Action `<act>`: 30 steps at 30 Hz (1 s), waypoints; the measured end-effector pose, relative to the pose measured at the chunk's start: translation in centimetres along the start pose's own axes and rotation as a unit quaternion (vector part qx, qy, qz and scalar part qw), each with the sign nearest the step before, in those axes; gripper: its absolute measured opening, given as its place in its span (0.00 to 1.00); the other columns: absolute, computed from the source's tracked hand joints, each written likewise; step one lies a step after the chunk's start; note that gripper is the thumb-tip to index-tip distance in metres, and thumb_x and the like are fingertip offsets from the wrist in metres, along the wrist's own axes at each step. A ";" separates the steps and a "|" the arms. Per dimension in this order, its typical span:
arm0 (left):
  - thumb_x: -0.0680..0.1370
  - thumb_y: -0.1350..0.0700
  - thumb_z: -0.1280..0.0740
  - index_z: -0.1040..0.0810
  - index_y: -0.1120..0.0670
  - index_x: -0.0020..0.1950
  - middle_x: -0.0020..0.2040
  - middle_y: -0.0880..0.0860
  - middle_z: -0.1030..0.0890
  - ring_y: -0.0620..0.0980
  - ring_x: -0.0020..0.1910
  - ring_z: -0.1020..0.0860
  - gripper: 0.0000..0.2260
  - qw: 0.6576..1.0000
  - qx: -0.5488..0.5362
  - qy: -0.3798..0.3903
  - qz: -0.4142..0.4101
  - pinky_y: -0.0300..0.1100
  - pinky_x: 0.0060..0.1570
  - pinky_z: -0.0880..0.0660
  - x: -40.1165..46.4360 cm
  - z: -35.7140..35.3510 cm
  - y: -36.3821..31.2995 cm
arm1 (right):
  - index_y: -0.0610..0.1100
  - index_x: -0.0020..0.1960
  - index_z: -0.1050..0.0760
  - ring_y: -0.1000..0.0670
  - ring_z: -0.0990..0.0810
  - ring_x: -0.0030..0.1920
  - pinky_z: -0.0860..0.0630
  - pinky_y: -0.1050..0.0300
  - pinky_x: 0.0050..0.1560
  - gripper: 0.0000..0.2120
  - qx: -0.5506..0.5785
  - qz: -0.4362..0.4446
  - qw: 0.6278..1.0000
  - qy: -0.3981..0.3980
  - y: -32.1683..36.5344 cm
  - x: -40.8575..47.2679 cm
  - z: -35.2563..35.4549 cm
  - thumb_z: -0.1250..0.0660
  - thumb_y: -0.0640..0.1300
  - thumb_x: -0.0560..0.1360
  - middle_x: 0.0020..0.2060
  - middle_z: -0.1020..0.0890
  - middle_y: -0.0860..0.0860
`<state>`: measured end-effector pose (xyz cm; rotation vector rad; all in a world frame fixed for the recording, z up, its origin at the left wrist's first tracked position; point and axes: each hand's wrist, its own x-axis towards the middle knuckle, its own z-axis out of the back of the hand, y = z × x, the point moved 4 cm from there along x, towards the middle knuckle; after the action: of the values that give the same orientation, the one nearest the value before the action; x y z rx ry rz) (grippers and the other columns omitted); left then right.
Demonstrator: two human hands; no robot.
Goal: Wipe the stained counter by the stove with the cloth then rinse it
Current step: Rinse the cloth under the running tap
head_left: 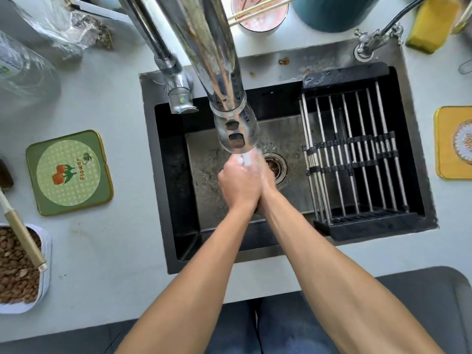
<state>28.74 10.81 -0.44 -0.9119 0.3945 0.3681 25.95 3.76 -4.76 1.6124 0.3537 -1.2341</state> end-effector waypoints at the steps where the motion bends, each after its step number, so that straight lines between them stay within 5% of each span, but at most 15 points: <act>1: 0.76 0.32 0.43 0.18 0.53 0.45 0.43 0.52 0.14 0.54 0.41 0.20 0.27 1.000 0.028 0.002 -0.012 0.44 0.41 0.31 0.8 0.0 0.1 | 0.45 0.54 0.19 0.45 0.17 0.47 0.21 0.49 0.50 0.17 0.027 -0.029 0.999 0.003 -0.7 -0.4 -0.2 0.36 0.58 0.82 0.44 0.14 0.48; 4: 0.84 0.44 0.38 0.18 0.56 0.45 0.45 0.58 0.15 0.62 0.48 0.18 0.19 0.999 0.035 0.013 0.017 0.47 0.42 0.29 3.3 0.9 1.6 | 0.42 0.52 0.15 0.47 0.19 0.40 0.25 0.51 0.41 0.22 0.049 -0.046 0.998 0.005 -1.1 -0.8 -0.3 0.32 0.61 0.79 0.38 0.16 0.47; 8: 0.85 0.46 0.40 0.23 0.56 0.42 0.44 0.57 0.15 0.63 0.48 0.19 0.18 0.999 0.000 -0.017 0.043 0.53 0.46 0.25 1.1 0.8 2.0 | 0.41 0.54 0.20 0.45 0.21 0.46 0.24 0.49 0.49 0.20 0.087 0.041 0.995 -0.012 2.1 -0.4 0.3 0.39 0.57 0.85 0.47 0.18 0.43; 11: 0.82 0.39 0.40 0.20 0.52 0.45 0.42 0.52 0.15 0.56 0.43 0.19 0.19 1.000 0.000 0.003 0.007 0.49 0.42 0.26 -1.1 -0.8 -0.1 | 0.48 0.58 0.27 0.44 0.19 0.52 0.21 0.47 0.57 0.15 -0.021 0.103 0.994 -0.016 2.4 -0.4 0.9 0.44 0.58 0.85 0.54 0.18 0.43; 15: 0.81 0.38 0.39 0.16 0.53 0.50 0.47 0.55 0.14 0.57 0.46 0.18 0.21 1.000 0.018 0.004 0.015 0.44 0.42 0.26 1.1 -0.1 -0.3 | 0.48 0.50 0.19 0.49 0.16 0.41 0.18 0.57 0.34 0.14 0.038 0.019 0.999 0.029 0.5 -1.3 0.6 0.37 0.57 0.83 0.40 0.13 0.53; 18: 0.86 0.43 0.41 0.21 0.54 0.45 0.47 0.55 0.16 0.60 0.48 0.20 0.19 0.997 0.024 0.002 0.073 0.47 0.45 0.29 2.2 1.3 1.8 | 0.45 0.51 0.15 0.43 0.12 0.49 0.16 0.47 0.46 0.20 0.048 0.008 0.998 0.033 0.9 -1.3 0.0 0.35 0.61 0.82 0.47 0.11 0.46; 24: 0.81 0.33 0.39 0.17 0.53 0.48 0.44 0.52 0.14 0.54 0.44 0.16 0.25 0.999 -0.021 0.021 0.020 0.47 0.43 0.23 -0.8 -0.4 -0.6 | 0.44 0.60 0.21 0.54 0.18 0.43 0.21 0.52 0.49 0.17 -0.037 0.109 0.993 -0.008 2.5 -0.1 1.3 0.42 0.54 0.87 0.44 0.17 0.53; 26: 0.82 0.38 0.35 0.17 0.54 0.47 0.43 0.51 0.15 0.55 0.44 0.17 0.20 1.000 -0.012 -0.001 0.004 0.45 0.43 0.24 -0.3 -0.2 -0.9 | 0.47 0.55 0.21 0.57 0.17 0.41 0.20 0.48 0.51 0.11 -0.070 0.102 0.992 0.028 1.7 -0.5 0.9 0.40 0.51 0.86 0.44 0.18 0.54; 30: 0.85 0.44 0.38 0.17 0.57 0.49 0.46 0.55 0.16 0.61 0.51 0.18 0.18 0.995 0.013 0.003 0.100 0.50 0.49 0.22 2.5 1.8 1.5 | 0.48 0.50 0.16 0.40 0.14 0.53 0.19 0.38 0.57 0.23 -0.088 0.059 0.994 0.038 1.3 -1.9 -0.1 0.39 0.65 0.78 0.50 0.12 0.44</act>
<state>30.54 13.50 -1.71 -0.8501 0.4959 0.5427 26.17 3.91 -2.49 1.5085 0.3992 -1.0255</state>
